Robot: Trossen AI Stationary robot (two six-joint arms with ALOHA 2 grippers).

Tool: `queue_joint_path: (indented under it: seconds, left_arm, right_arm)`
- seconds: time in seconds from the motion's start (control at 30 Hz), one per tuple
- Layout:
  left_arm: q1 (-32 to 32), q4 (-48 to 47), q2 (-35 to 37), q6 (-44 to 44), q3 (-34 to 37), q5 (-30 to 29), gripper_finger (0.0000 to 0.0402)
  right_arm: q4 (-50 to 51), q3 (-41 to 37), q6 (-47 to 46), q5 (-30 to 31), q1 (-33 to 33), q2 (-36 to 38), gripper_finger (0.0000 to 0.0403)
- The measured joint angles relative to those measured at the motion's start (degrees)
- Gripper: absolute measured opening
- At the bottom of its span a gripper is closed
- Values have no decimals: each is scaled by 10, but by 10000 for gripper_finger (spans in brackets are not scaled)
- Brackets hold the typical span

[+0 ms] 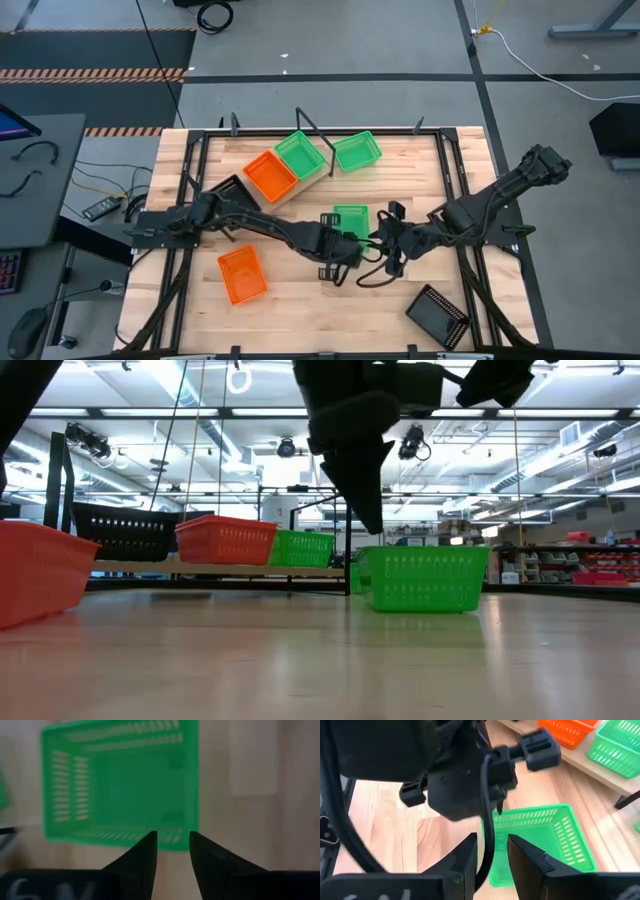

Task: Stack baskets on shelf by color
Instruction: Stack the bottom green bin on top of the green bin on the shelf

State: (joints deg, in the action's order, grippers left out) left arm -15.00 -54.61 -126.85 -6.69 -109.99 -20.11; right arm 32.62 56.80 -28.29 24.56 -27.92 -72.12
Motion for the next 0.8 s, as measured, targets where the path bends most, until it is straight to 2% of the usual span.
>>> queue_joint_path:
  seconds: [0.1,0.27,0.43,0.57,0.7,0.8]
  left_arm:
    - [-7,3,0,7,0,-38,118]
    - [-3,57,0,35,21,-35,117]
    - [13,170,0,60,77,61,117]
    - [26,251,1,49,108,117,117]
    - [43,243,8,20,110,108,117]
    - [46,214,29,7,112,61,117]
  right_arm:
    - [4,1,-1,1,-5,0,112]
    - [33,1,-10,25,-13,1,112]
    - [81,0,-49,29,-17,17,112]
    - [99,6,-27,58,-18,47,111]
    - [58,30,23,111,-17,79,111]
    - [67,31,29,109,-17,95,111]
